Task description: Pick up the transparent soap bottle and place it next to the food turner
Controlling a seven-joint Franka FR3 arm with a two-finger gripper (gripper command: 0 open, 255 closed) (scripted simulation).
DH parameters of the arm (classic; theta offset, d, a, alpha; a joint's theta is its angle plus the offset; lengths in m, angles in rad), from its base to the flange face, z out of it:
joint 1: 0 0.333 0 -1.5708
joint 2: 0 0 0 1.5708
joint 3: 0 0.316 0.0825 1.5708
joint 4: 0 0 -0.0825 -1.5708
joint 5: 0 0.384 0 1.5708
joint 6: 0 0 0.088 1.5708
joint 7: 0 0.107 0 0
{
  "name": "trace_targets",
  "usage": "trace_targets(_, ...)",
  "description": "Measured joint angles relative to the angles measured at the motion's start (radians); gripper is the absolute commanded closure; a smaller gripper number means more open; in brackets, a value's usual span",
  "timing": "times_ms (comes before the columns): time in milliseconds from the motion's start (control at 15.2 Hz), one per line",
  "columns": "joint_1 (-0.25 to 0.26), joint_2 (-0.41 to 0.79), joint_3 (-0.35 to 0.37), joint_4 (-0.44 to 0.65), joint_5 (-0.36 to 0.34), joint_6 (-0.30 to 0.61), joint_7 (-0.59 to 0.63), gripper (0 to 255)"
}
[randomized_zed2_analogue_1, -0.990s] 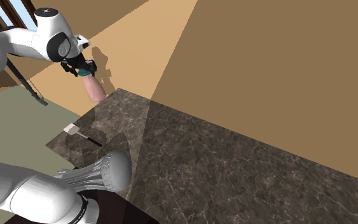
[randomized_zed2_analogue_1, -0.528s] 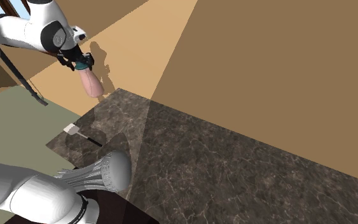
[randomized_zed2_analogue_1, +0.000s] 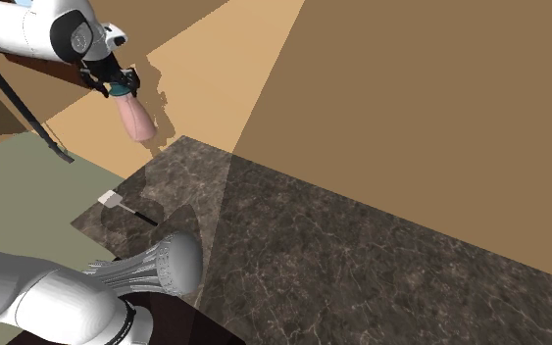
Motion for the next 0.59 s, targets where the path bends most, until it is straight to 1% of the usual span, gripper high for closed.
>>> trace_targets(594, -0.005, 0.013, -0.003, 0.135, -0.016, -0.121, 0.024, 255)
